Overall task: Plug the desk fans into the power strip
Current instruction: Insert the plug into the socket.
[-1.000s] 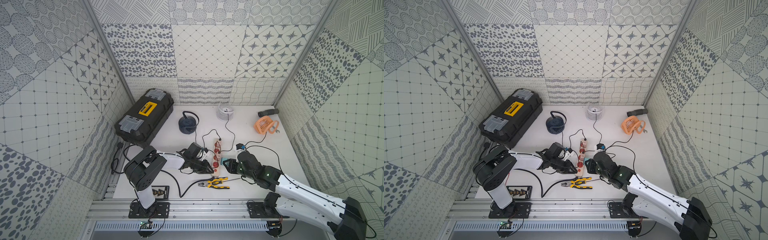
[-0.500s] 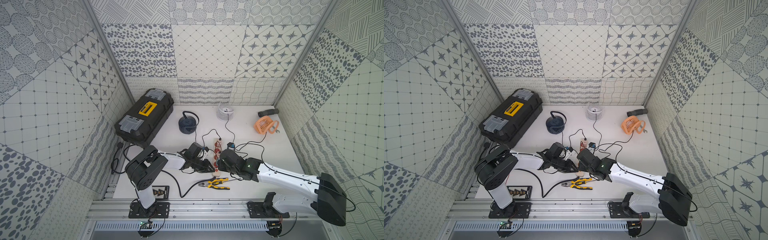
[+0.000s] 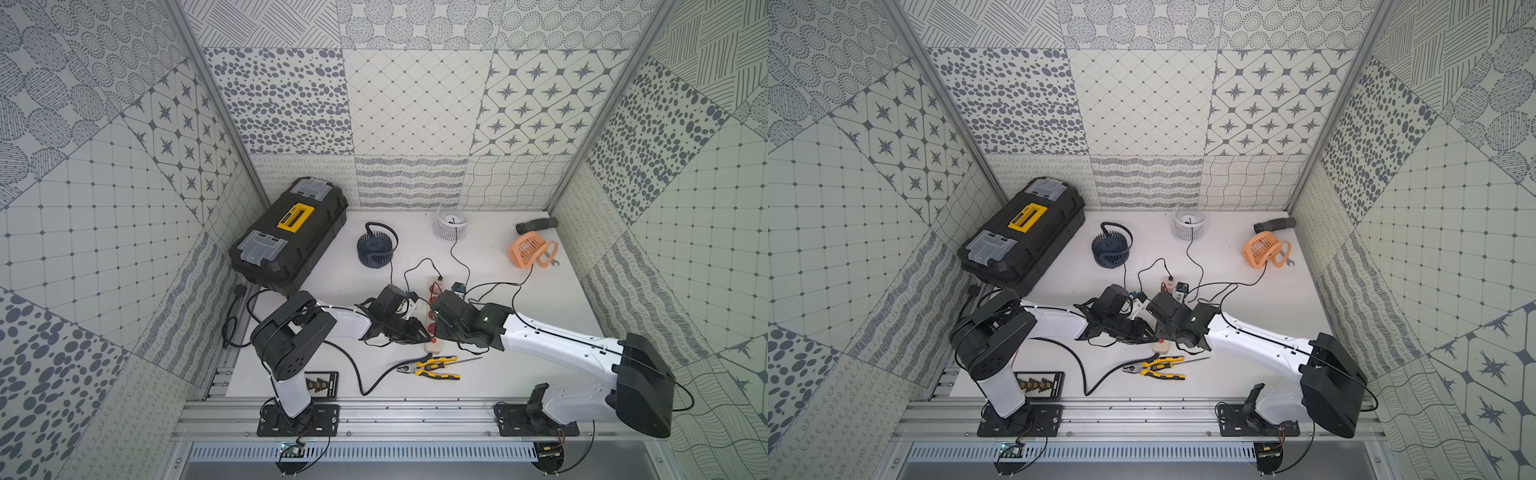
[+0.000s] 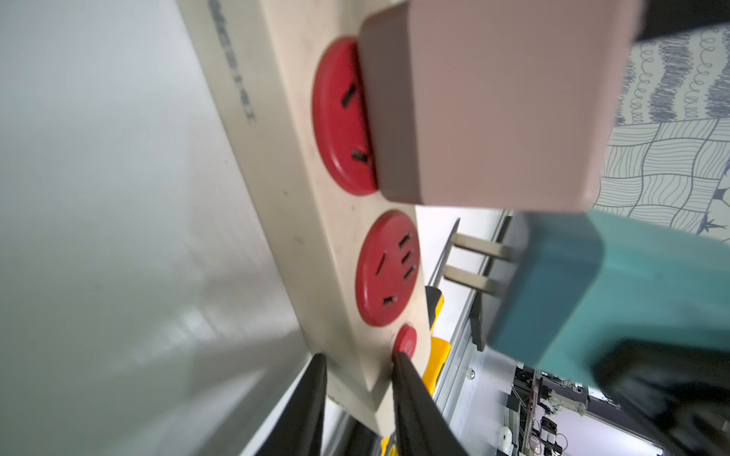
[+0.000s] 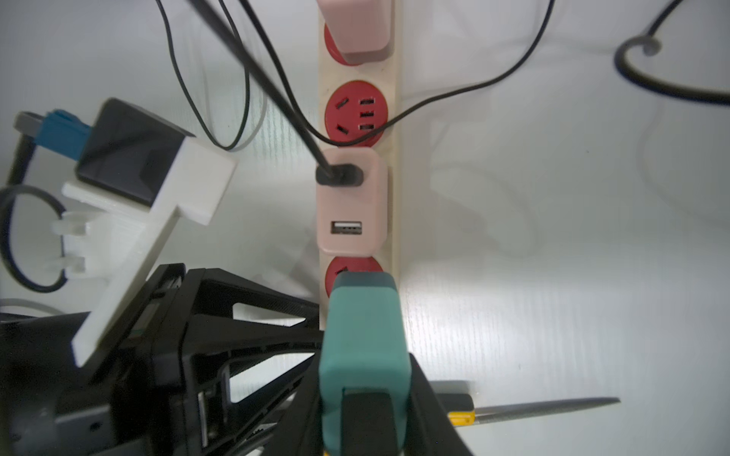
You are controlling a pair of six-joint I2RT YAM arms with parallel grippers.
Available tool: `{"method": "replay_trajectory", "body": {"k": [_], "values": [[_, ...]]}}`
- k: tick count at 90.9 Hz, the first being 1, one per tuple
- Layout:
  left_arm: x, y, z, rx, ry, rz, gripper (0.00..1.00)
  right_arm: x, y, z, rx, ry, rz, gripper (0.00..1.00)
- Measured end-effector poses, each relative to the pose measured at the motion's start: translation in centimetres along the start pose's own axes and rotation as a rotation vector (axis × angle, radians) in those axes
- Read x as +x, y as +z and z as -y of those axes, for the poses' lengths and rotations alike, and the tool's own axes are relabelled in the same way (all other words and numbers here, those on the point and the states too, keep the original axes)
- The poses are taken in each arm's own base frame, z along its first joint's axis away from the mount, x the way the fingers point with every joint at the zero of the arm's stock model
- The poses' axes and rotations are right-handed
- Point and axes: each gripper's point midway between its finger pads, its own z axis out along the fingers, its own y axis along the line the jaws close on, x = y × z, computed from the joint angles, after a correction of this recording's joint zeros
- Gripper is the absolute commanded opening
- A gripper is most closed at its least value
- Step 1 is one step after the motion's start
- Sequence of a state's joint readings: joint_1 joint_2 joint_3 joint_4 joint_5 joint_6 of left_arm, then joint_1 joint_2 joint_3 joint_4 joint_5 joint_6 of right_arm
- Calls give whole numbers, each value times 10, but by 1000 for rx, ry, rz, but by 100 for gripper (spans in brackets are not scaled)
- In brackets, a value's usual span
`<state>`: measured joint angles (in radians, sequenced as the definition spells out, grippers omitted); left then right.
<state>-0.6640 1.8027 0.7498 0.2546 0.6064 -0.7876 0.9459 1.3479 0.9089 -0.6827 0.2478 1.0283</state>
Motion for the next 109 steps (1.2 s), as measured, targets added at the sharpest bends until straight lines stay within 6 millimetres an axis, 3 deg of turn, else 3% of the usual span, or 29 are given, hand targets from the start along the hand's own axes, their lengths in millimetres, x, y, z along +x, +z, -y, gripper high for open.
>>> {"method": "replay_trajectory", "body": {"k": [14, 41, 109], "values": [[-7, 1, 0, -10, 12, 23, 29, -7, -6, -3, 24, -17, -29, 0], [-12, 0, -1, -8, 8, 31, 25, 5, 12, 5, 110, -49, -129, 0], [-13, 0, -2, 7, 10, 23, 22, 3, 21, -3, 144, -75, -154, 0]]}}
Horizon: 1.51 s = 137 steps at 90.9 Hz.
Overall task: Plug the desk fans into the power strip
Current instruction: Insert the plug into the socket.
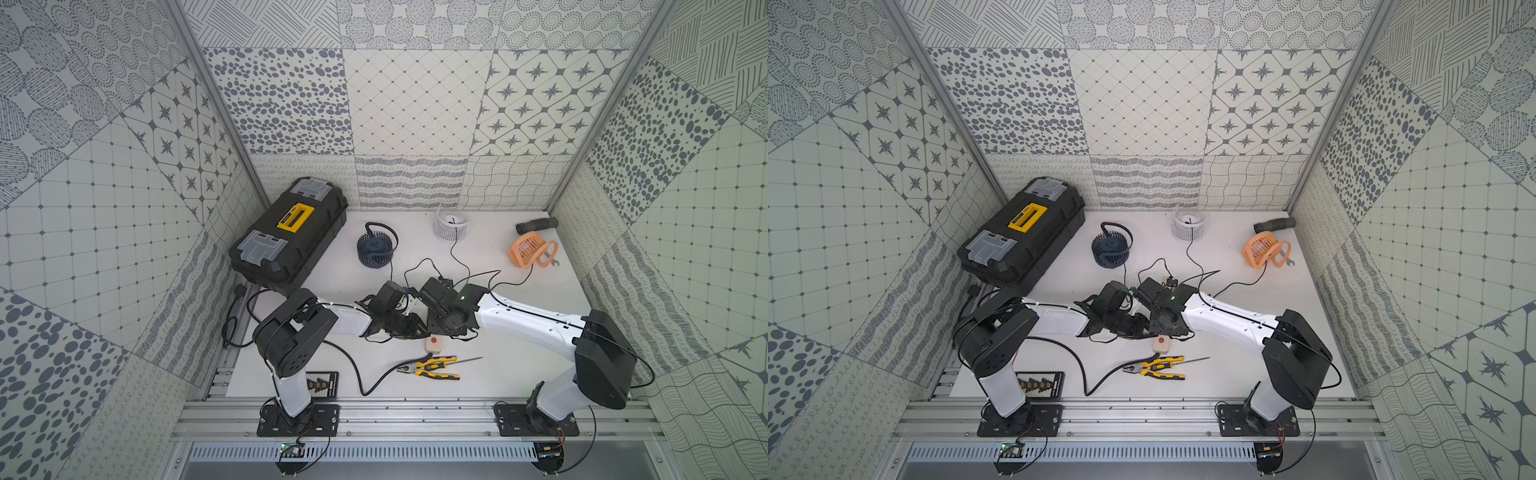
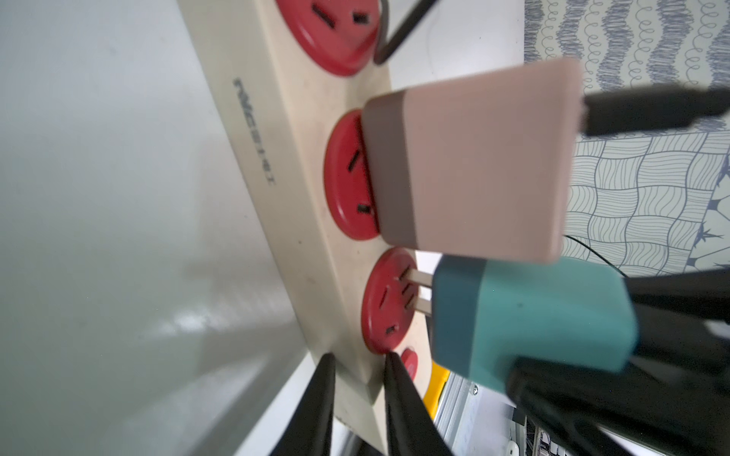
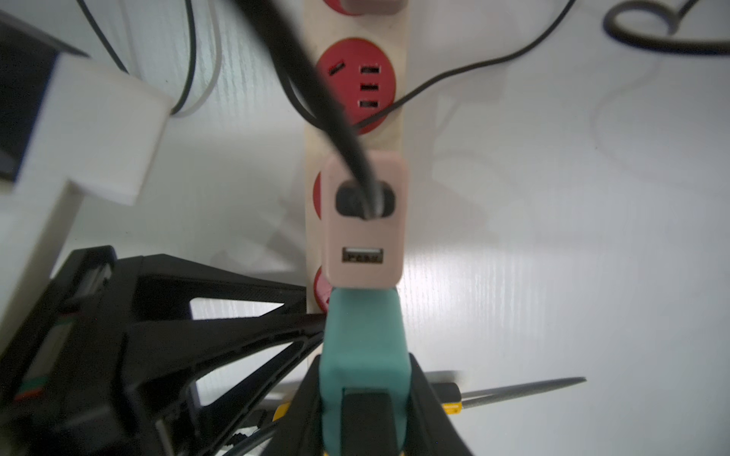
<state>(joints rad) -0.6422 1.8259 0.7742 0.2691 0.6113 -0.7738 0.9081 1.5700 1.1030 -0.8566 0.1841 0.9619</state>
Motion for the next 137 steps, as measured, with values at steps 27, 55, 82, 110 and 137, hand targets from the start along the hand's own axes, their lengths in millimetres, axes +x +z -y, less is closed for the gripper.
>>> {"method": "replay_trajectory", "body": {"k": [27, 55, 82, 110, 137], "values": [[0, 0, 0, 17, -9, -8, 21, 0, 3, 0, 33, -1, -1, 0], [-1, 0, 0, 20, -15, -7, 20, 4, 11, 3, 55, 16, -4, 0], [0, 0, 0, 23, -17, -9, 20, 4, 14, 2, 77, 15, 11, 0], [-1, -1, 0, 20, -15, -5, 19, 5, 26, 2, 79, 17, 62, 0], [-5, -4, -2, 27, -13, 14, 18, 3, 30, 4, 98, 19, 86, 0]]}}
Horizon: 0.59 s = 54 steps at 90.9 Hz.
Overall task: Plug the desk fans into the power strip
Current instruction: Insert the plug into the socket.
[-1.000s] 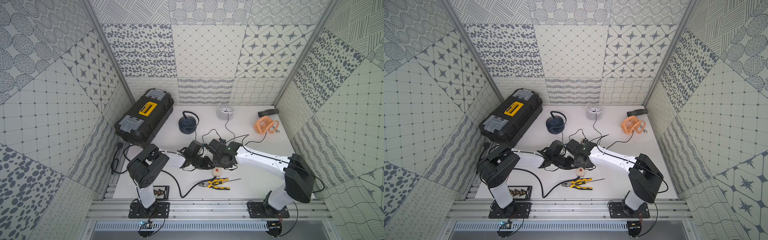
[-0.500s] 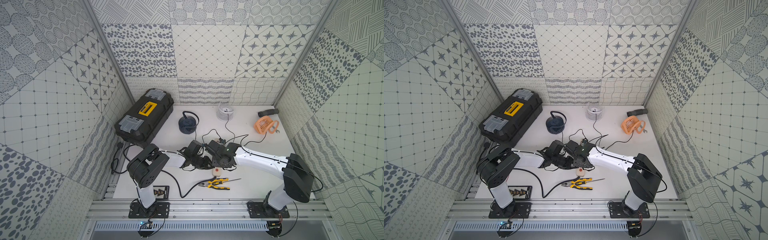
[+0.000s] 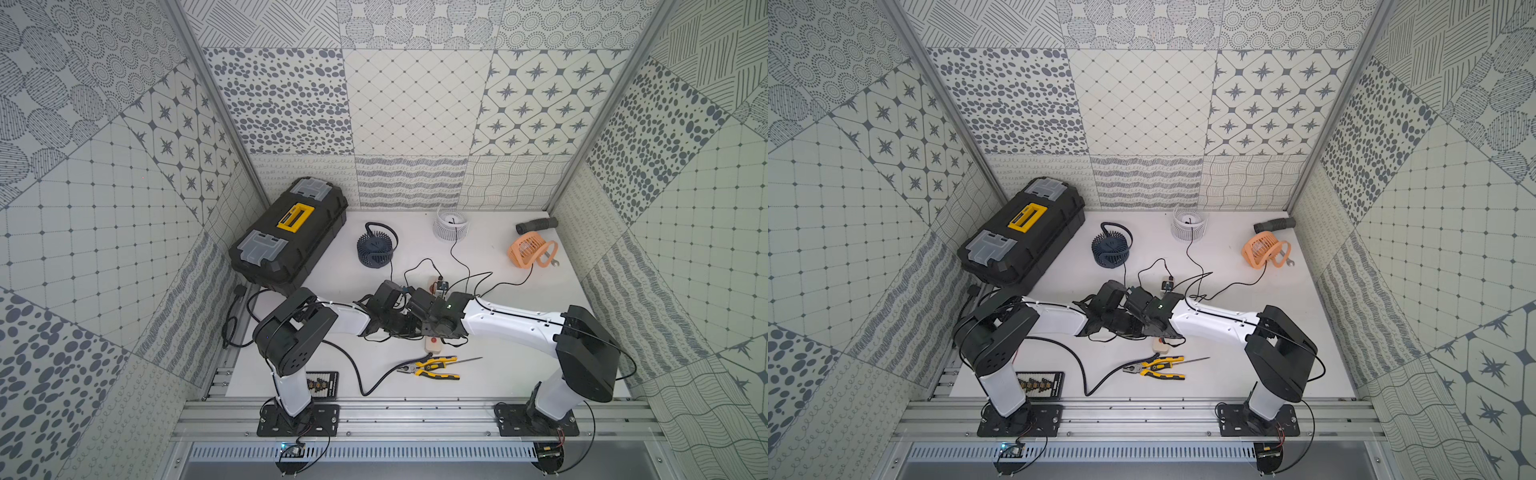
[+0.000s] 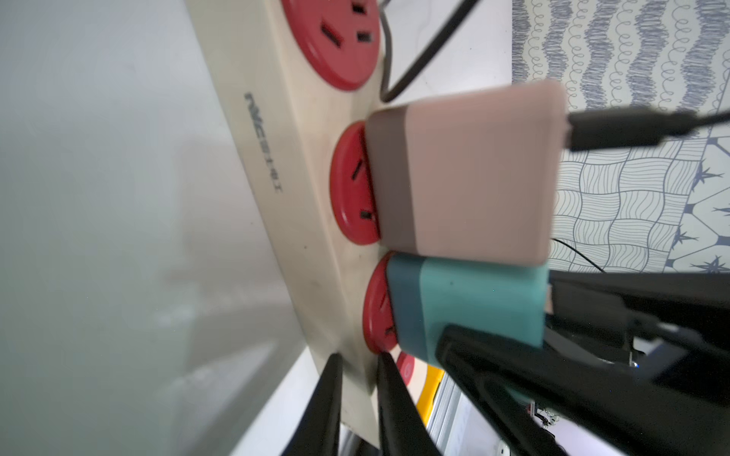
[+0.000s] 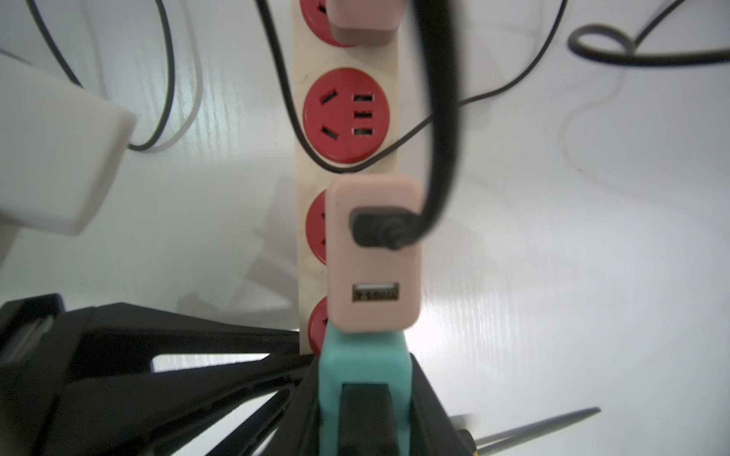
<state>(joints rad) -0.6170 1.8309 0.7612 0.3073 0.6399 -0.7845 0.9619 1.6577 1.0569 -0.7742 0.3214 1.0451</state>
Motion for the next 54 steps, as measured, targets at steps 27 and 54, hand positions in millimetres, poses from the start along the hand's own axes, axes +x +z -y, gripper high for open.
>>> {"method": "replay_trajectory", "body": {"k": [27, 54], "values": [[-3, -1, -1, 12, 1, 11, 16, 3, 2, -4, 20, -36, -10, 0], [-5, -2, -2, 11, 5, 21, 20, 2, 4, -3, 32, -34, 27, 0]]}}
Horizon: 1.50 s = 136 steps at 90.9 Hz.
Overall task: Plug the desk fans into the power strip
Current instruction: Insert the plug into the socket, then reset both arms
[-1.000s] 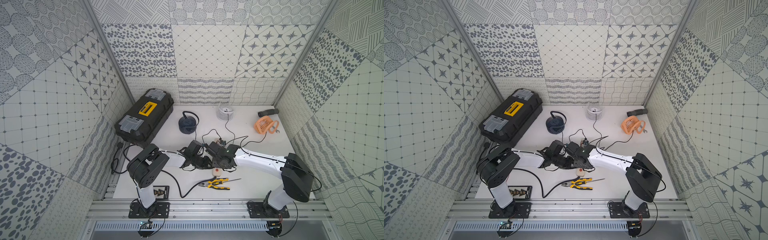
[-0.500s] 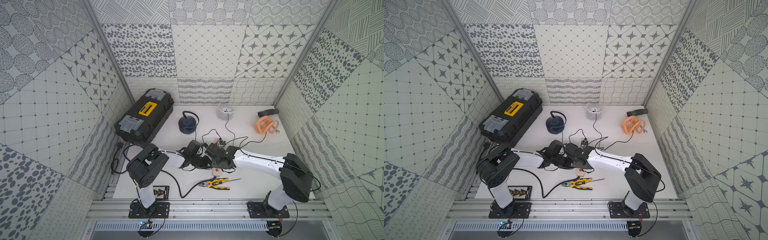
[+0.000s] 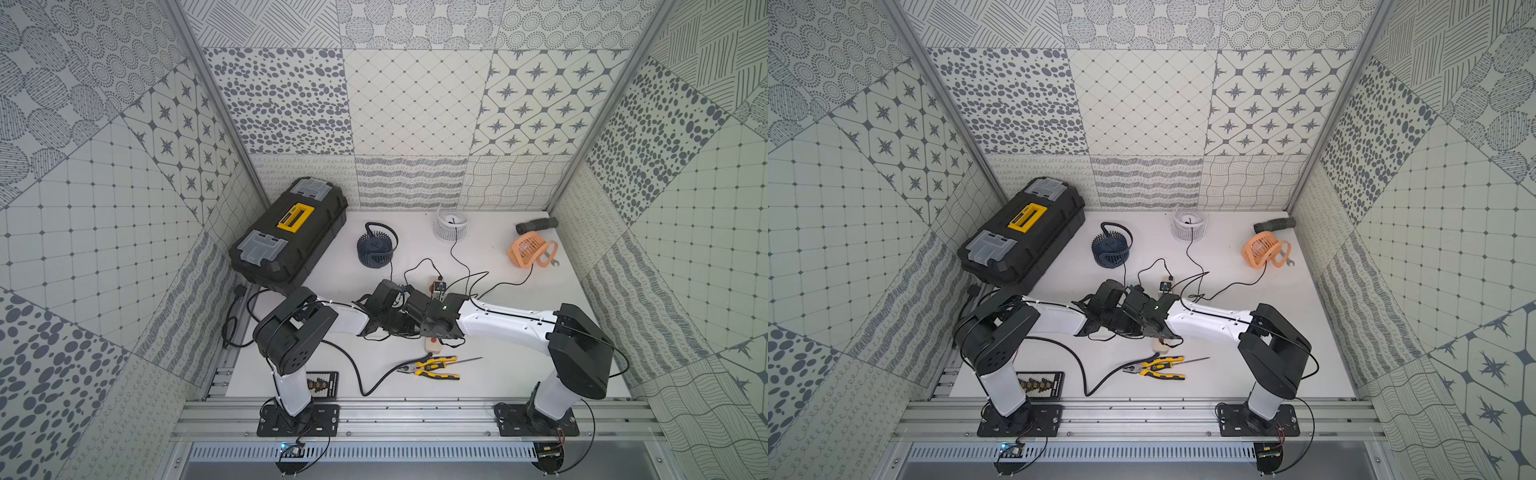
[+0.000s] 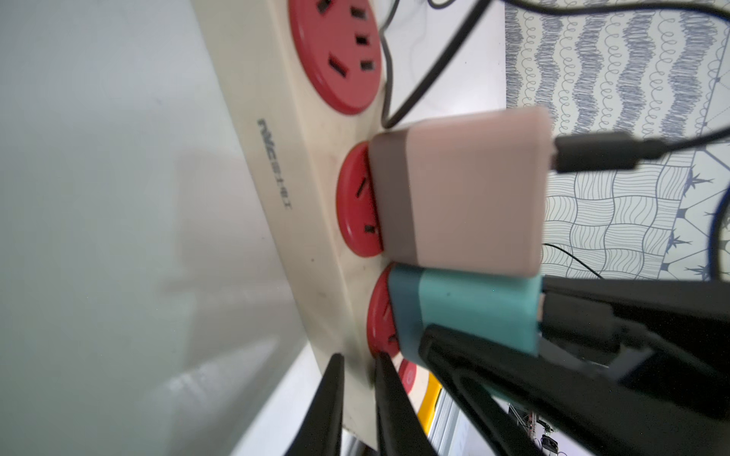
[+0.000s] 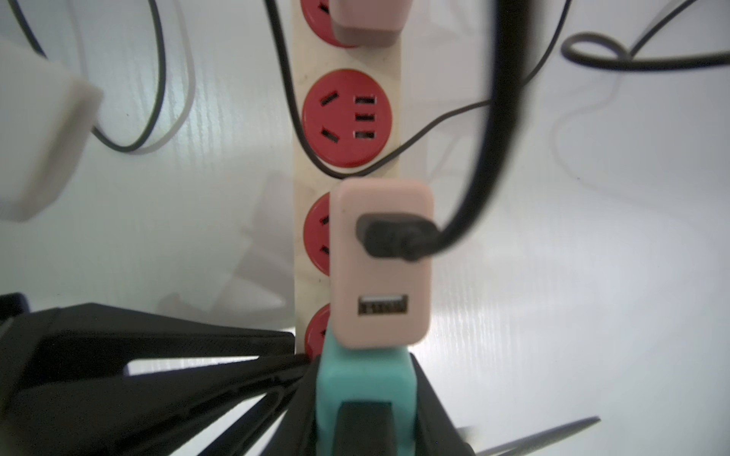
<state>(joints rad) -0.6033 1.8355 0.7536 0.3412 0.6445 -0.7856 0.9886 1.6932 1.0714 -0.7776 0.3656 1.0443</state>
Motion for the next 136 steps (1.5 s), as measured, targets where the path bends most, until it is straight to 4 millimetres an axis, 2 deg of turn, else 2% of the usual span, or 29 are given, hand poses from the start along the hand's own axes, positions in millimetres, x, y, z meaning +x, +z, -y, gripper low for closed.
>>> {"method": "replay_trajectory", "body": {"k": [2, 6, 14, 27, 33, 42, 51, 70, 76, 82, 92, 109, 136], "values": [[0, 0, 0, -1, 2, 0, 21, 0, 0, 0, -5, 3, 2, 2], [-1, 0, -1, -7, 1, 6, 24, 0, -1, 0, -18, 9, 5, 19], [-3, -2, -2, -21, 9, 19, 30, -1, -3, 1, -48, 21, 13, 40], [-6, -13, -1, -52, 25, 51, 42, 2, -3, -2, -133, 56, 0, 66], [-9, -20, 2, -63, 43, 76, 48, 9, -5, 5, -145, 50, -16, 77], [-13, -34, 8, -84, 82, 120, 57, 17, -17, 17, -185, 39, -23, 86], [-18, -51, 15, -113, 130, 177, 64, 12, -45, 22, -282, 33, 21, 95], [-31, -92, 27, -195, 236, 316, 76, -21, -120, 40, -491, 23, 243, 97], [-36, -106, 29, -227, 269, 368, 81, -35, -135, 53, -506, 37, 318, 97], [-40, -120, 30, -267, 300, 421, 88, -53, -141, 72, -487, 65, 381, 97], [-50, -145, 24, -358, 332, 517, 98, -79, -135, 108, -395, 115, 445, 97], [-65, -182, -5, -537, 327, 651, 98, -111, -108, 167, -253, 197, 474, 97], [-71, -232, -72, -790, 267, 806, 99, -123, -33, 237, -131, 305, 452, 97]]}}
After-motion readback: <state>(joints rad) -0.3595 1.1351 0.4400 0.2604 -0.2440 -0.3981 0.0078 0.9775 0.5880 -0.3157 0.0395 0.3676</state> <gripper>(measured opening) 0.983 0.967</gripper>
